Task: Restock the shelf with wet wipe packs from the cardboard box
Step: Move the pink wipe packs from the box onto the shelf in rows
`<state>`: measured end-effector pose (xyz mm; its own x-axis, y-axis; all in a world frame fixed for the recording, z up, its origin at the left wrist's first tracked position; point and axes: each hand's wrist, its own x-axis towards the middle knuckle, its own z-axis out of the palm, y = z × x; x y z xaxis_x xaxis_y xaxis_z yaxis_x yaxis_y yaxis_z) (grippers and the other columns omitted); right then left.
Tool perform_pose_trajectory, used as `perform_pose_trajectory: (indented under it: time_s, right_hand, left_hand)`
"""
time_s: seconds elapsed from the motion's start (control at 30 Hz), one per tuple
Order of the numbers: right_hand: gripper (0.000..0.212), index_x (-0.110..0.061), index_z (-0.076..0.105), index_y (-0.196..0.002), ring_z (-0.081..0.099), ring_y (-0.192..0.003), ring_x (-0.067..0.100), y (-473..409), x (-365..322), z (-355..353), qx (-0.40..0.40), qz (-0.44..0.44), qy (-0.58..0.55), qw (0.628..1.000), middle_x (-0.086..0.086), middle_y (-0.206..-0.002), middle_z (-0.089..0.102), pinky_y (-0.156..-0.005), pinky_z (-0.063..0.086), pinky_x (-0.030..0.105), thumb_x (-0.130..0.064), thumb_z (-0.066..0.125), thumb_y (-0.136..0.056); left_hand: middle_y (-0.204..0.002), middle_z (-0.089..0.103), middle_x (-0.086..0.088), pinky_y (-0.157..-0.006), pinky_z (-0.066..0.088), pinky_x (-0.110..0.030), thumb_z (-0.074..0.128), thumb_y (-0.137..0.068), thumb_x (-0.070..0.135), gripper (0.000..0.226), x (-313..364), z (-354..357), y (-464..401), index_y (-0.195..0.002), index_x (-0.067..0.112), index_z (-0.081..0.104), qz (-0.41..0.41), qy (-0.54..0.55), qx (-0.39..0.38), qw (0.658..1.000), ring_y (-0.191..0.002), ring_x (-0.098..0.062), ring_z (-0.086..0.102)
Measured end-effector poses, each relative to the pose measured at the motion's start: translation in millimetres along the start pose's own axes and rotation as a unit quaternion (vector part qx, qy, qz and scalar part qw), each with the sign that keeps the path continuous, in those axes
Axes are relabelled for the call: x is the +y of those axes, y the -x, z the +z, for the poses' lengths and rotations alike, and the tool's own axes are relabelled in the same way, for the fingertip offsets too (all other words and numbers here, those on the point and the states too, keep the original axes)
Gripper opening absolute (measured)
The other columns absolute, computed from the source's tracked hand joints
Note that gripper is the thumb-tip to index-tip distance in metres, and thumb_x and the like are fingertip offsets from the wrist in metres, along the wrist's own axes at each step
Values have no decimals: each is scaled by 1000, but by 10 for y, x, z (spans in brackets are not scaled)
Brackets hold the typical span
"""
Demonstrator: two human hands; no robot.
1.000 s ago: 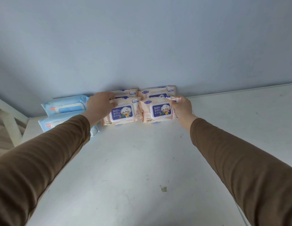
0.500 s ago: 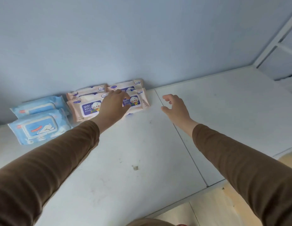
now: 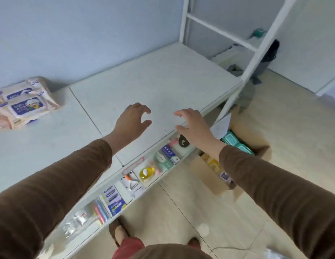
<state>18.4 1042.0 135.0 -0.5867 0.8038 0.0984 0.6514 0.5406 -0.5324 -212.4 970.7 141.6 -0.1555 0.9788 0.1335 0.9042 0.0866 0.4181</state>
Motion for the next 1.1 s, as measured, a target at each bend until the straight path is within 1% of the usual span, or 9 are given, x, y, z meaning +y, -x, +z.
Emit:
perform_pose_trajectory:
  time_s: [0.13, 0.23, 0.37, 0.43, 0.57, 0.73, 0.87, 0.97, 1.1]
  right_hand:
    - [40, -20, 57, -131, 45, -122, 21, 569, 858, -396, 2, 51, -1, 999, 2, -128, 57, -101, 40, 37, -21, 61, -92]
    - [38, -22, 56, -131, 45, -118, 20, 875, 1432, -574, 1, 99, -18, 995, 1, -125, 56, -101, 40, 37, -21, 59, -93]
    - [39, -24, 53, -133, 45, -122, 16, 1088, 2122, -707, -19, 163, -28, 986, -3, -129, 55, -102, 42, 35, -24, 60, -95]
    - [39, -27, 53, -132, 48, -121, 14, 1124, 2484, -734, -33, 194, -21, 980, -6, -127, 57, -100, 45, 34, -27, 62, -94]
    - [42, -19, 54, -134, 54, -122, 17, 1112, 3166, -773, -73, 242, -35, 967, 0, -130, 57, -99, 44, 29, -22, 64, -93]
    - [44, -17, 49, -138, 55, -124, 19, 1073, 3958, -800, -112, 300, -49, 946, 2, -137, 55, -95, 45, 28, -20, 62, -96]
    - [39, -17, 51, -135, 55, -124, 18, 1001, 4505, -717, -135, 310, -64, 939, 2, -133, 57, -91, 42, 26, -22, 62, -97]
    - [44, -18, 49, -138, 55, -125, 19, 899, 4949, -529, -171, 320, -66, 930, 2, -137, 56, -93, 45, 28, -21, 63, -96]
    - [43, -18, 51, -136, 57, -122, 20, 708, 5565, -189, -231, 300, -60, 924, 3, -134, 58, -91, 46, 29, -16, 63, -94]
  left_hand:
    - [-117, 61, 1, -91, 47, -35, 65, -90, 27, 31, 905, 575, -68, -121, 21, 62, 31, 42, -11, 999, -110, -20, 55]
    - [-118, 60, 0, -90, 46, -34, 65, -90, 25, 32, 1419, 999, -128, -121, 20, 63, 30, 65, -48, 996, -110, -21, 55]
    - [-114, 61, 4, -87, 51, -41, 67, -87, 27, 32, 1850, 1578, -275, -118, 24, 65, 13, 87, -92, 992, -104, -20, 58]
    - [-114, 60, 7, -85, 52, -39, 66, -87, 28, 31, 1997, 1882, -371, -118, 26, 64, 12, 99, -114, 988, -101, -17, 59]
    - [-116, 59, 5, -85, 52, -39, 67, -87, 24, 33, 2239, 2494, -602, -119, 23, 62, -11, 128, -161, 979, -90, -15, 60]
    - [-122, 58, -3, -89, 46, -35, 64, -89, 21, 38, 2530, 3263, -891, -126, 19, 59, -68, 136, -238, 959, -110, -25, 57]
    - [-137, 50, -7, -99, 40, -34, 61, -92, 20, 46, 2683, 3782, -1003, -137, 14, 52, -103, 132, -283, 944, -125, -26, 49]
    - [-145, 46, -7, -99, 40, -33, 61, -92, 21, 50, 2736, 4221, -1001, -140, 16, 47, -156, 121, -312, 929, -128, -26, 47]
    - [-145, 46, -3, -100, 42, -36, 61, -89, 24, 50, 2725, 4837, -927, -137, 20, 50, -225, 115, -325, 911, -130, -24, 48]
